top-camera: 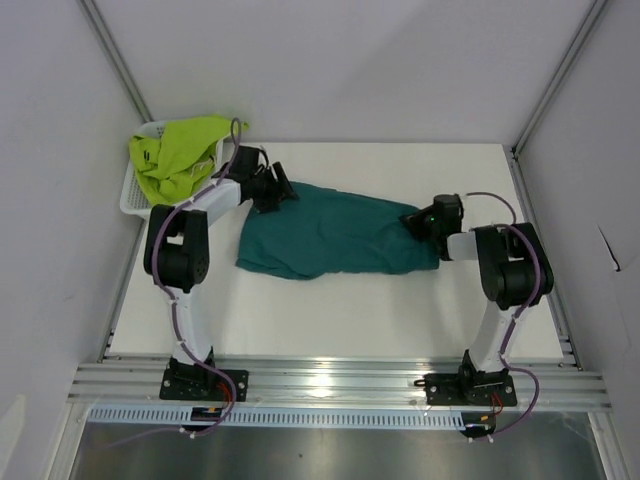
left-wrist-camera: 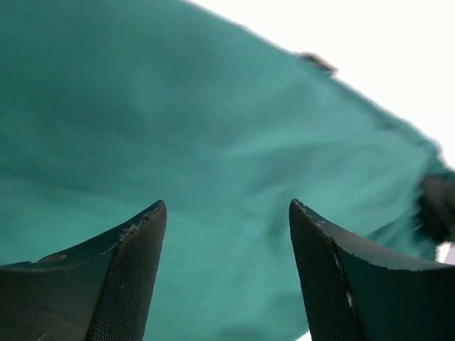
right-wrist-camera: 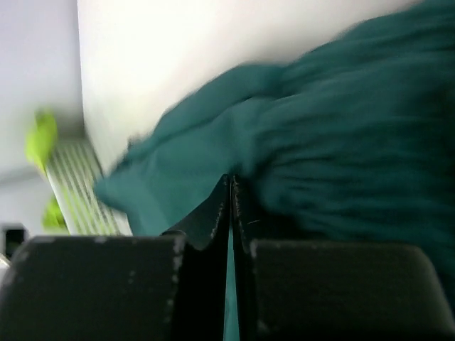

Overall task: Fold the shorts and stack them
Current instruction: Fold the shorts

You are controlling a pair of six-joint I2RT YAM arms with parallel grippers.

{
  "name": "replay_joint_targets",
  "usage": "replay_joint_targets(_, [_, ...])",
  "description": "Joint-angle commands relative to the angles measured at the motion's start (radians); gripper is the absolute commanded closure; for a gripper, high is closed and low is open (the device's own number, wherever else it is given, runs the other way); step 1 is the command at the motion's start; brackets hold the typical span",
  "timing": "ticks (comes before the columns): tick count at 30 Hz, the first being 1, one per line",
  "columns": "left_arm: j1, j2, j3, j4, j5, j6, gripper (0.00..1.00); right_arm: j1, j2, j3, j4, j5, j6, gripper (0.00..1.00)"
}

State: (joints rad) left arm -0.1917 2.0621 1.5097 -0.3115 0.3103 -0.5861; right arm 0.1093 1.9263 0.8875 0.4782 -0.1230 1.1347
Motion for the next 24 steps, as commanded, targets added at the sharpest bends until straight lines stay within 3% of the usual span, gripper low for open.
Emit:
replay_joint_targets(1, [0.003, -0.199, -0.04, 0.005, -0.039, 0.055, 0.27, 0.131, -0.124, -0.073, -0.033, 0.118, -0.019, 0.89])
replay_joint_targets(4, [-0.015, -0.267, -0.075, -0.018, -0.072, 0.091, 0.26, 0.155, -0.197, -0.07, -0.119, 0.092, -0.062, 0.72])
replay_joint_targets(5, [-0.034, -0.31, -0.089, -0.027, -0.085, 0.1, 0.26, 0.159, -0.22, -0.065, -0.147, 0.086, -0.105, 0.58])
replay_joint_targets(8, [-0.09, -0.384, -0.118, -0.04, -0.114, 0.124, 0.25, 0.159, -0.326, -0.059, -0.249, 0.057, -0.194, 0.31])
replay_joint_targets(11, [-0.164, -0.424, -0.141, -0.026, -0.114, 0.12, 0.25, 0.136, -0.462, -0.096, -0.319, 0.014, -0.24, 0.15])
replay_joint_targets(15, [-0.27, -0.41, -0.143, -0.006, -0.123, 0.103, 0.25, 0.035, -0.584, -0.145, -0.419, -0.125, -0.329, 0.14])
replay_joint_targets(19, [-0.394, -0.364, -0.125, -0.002, -0.123, 0.068, 0.25, 0.02, -0.662, -0.169, -0.53, -0.098, -0.436, 0.17])
replay_joint_targets(24, [-0.512, -0.312, -0.12, 0.005, -0.163, 0.06, 0.25, 0.006, -0.618, -0.186, -0.512, -0.145, -0.483, 0.17])
